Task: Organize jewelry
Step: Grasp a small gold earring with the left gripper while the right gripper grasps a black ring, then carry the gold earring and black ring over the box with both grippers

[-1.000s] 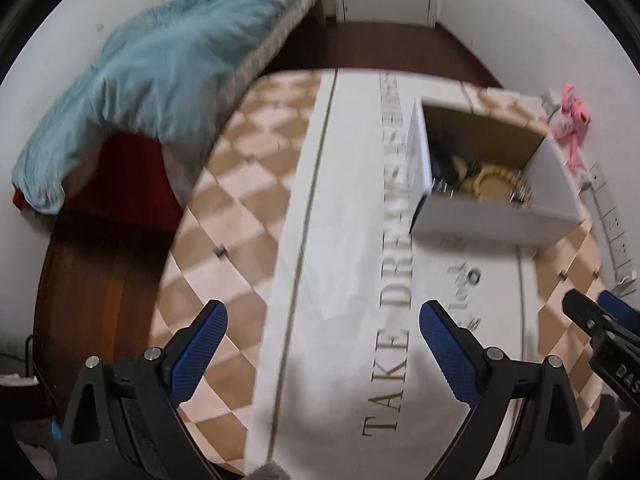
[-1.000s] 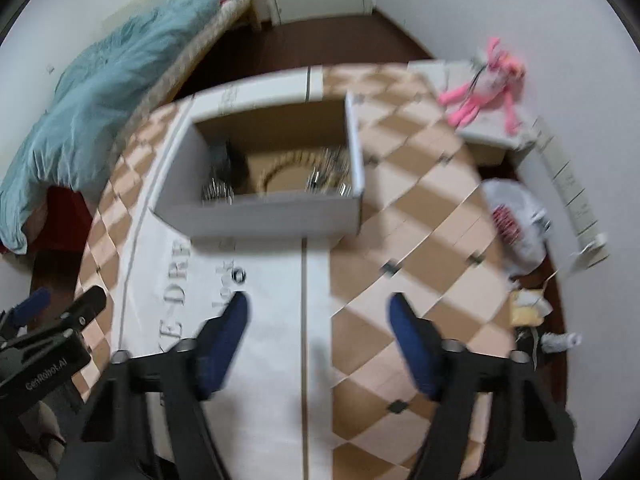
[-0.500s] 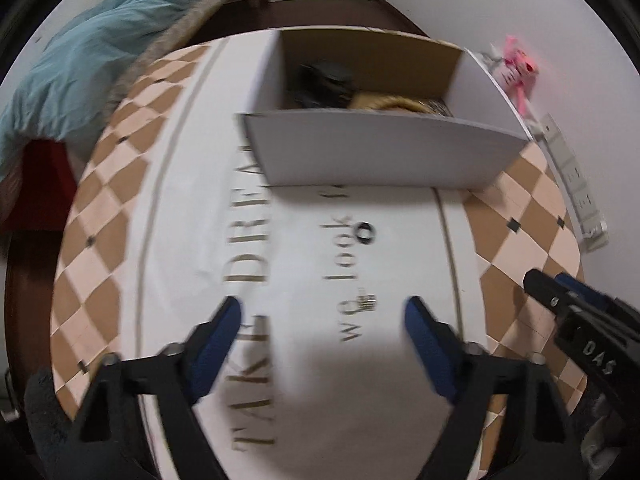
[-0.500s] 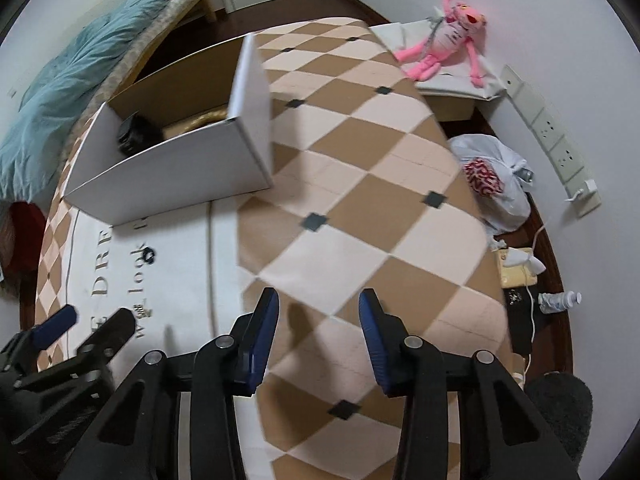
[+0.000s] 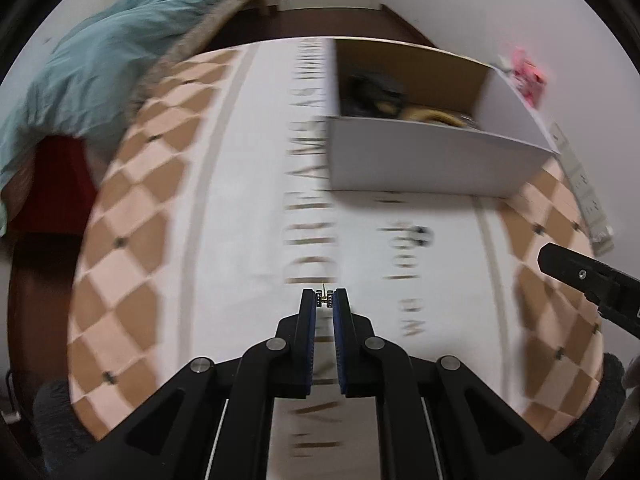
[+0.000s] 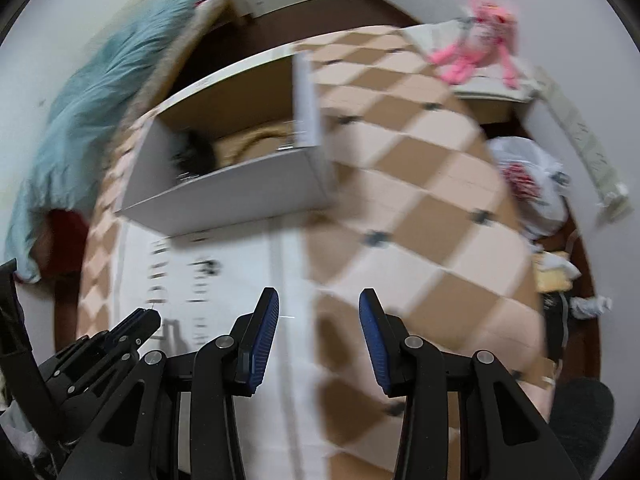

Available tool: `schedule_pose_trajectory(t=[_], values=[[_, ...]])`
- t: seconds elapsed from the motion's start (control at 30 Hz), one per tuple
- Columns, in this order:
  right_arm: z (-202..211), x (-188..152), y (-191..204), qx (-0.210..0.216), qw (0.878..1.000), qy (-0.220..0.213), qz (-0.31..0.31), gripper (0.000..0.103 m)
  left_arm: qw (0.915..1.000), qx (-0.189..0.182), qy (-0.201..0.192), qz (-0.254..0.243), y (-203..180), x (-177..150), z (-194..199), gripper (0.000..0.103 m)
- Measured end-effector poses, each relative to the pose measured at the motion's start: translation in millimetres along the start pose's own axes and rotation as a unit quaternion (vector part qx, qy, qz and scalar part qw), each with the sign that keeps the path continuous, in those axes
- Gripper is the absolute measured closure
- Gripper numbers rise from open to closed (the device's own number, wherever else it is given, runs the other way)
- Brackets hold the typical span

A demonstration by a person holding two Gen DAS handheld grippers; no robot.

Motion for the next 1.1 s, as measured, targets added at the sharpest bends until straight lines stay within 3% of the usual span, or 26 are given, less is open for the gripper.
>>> schedule_pose_trajectory(t=[0.17, 0.4, 0.5, 0.6, 0.83, 1.1], values=[[-34, 1, 54, -0.011, 0.998, 0.003, 0.059, 0.059, 0.9986, 0.035, 0.009, 0.038, 50, -8, -4, 0.097], [-63, 2, 86, -0.066, 0.991, -0.008, 0.119, 0.059, 0.9969, 0.051, 0.008, 0.06, 77, -12, -4, 0.097], [-63, 1, 93, -0.083, 0.985, -0.025, 0.148, 0.09, 0.9967, 0.051, 0.009, 0.062, 81, -12, -5, 0.097], [-61, -2, 92, -0.08, 0.985, -0.025, 0.152, 0.09, 0.9968, 0.047, 0.009, 0.065, 82, -11, -5, 0.097], [-19, 2, 58, -0.034, 0.995, -0.035, 0.091, 0.09, 0.9983, 0.008, -0.009, 0.057, 59, 3, 22, 0.097], [54, 47, 24, 0.017, 0.996, -0.078, 0.03, 0.09, 0.9953, -0.078, -0.044, 0.038, 8, 65, 62, 0.097]])
Point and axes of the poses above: each gripper's, at about its wrist camera, not at the fingertips, and z roughly against the way its jaws point, y to its left, x to its top, the point moved 7 cm from there along -z, roughly the way its jaws point, and after that the axes turned 2 degrees about -y, right-handed, at the moved point
